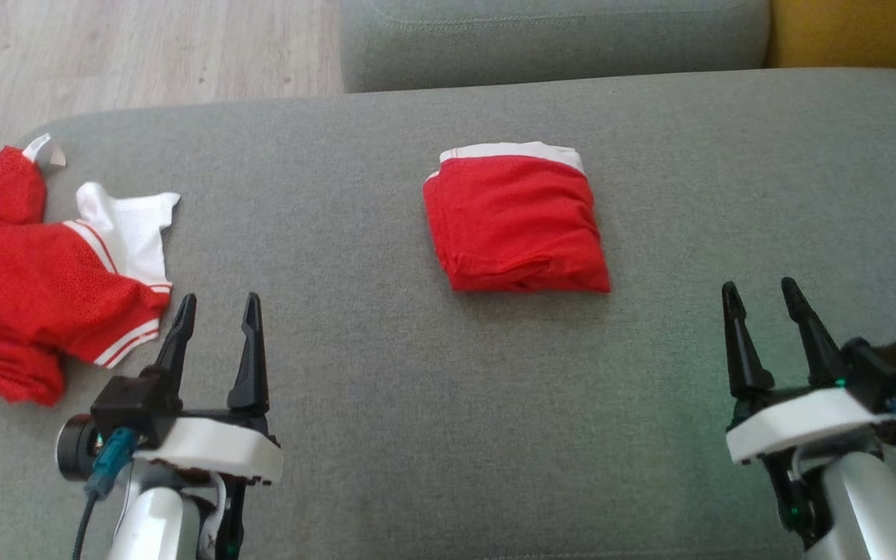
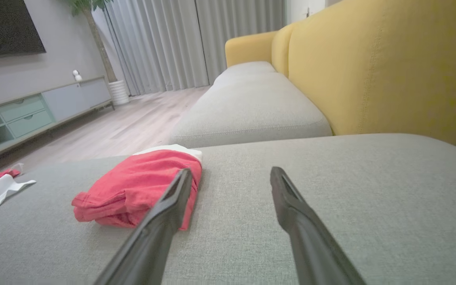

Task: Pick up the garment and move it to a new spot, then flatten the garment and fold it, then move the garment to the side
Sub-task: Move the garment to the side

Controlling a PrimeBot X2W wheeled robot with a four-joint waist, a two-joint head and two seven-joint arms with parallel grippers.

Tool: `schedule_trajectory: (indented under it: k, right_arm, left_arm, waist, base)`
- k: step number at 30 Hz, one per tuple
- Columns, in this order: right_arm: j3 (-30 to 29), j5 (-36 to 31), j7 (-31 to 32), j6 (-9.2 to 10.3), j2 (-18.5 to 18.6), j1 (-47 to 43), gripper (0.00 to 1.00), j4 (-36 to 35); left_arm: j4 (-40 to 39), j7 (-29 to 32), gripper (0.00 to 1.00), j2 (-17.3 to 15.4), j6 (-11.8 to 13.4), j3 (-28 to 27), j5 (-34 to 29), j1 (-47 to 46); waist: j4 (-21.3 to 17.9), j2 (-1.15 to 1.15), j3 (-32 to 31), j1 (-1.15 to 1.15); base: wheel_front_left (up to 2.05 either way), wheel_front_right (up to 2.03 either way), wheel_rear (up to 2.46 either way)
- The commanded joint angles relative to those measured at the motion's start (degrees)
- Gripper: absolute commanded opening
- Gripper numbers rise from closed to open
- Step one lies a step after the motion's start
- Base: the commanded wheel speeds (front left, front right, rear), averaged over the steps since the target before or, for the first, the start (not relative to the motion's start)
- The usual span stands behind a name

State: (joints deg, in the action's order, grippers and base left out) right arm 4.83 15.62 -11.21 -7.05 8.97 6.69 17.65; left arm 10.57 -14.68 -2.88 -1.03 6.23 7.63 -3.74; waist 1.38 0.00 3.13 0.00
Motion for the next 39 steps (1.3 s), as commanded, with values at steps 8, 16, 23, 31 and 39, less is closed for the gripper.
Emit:
schedule_trajectory:
  k: [8, 16, 23, 31, 39]
  right_arm:
    - [4.1, 3.6, 7.1, -0.44, 1.7, 15.0, 1.0, 2.9]
    - [8.9, 8.8, 15.0, -0.44, 4.9, 30.8, 1.0, 17.9]
    - [10.6, 14.4, 27.4, -0.44, 5.9, 40.5, 1.0, 34.2]
    - [10.7, 17.1, 36.9, -0.44, 4.3, 44.4, 1.0, 46.4]
    - [12.2, 21.2, 37.6, -0.44, 3.6, 43.2, 0.0, 47.8]
  left_arm:
    - [-1.9, -0.3, 1.0, 0.0, 0.0, -0.4, 0.4, -4.2]
    - [-2.0, -0.3, 1.0, 0.0, 1.4, 2.5, 2.7, -6.0]
    - [-2.2, -0.3, 1.0, 0.0, 2.3, 4.1, 3.5, -7.1]
    - [-2.3, -0.3, 1.0, 0.0, 3.2, 4.6, 4.2, -7.3]
    - [-2.2, -0.3, 1.0, 0.0, 3.6, 5.1, 4.6, -7.7]
  waist:
    - [3.0, 0.0, 2.8, 0.0]
    - [7.8, 0.0, 6.4, 0.0]
    - [11.6, 0.0, 8.3, 0.0]
    - [13.7, 0.0, 9.4, 0.0]
    - [13.0, 0.0, 9.6, 0.0]
  base:
    - [0.0, 0.0, 0.0]
    - [0.0, 0.0, 0.0]
    - [0.0, 0.0, 0.0]
    - [0.0, 0.0, 0.0]
    - [0.0, 0.0, 0.0]
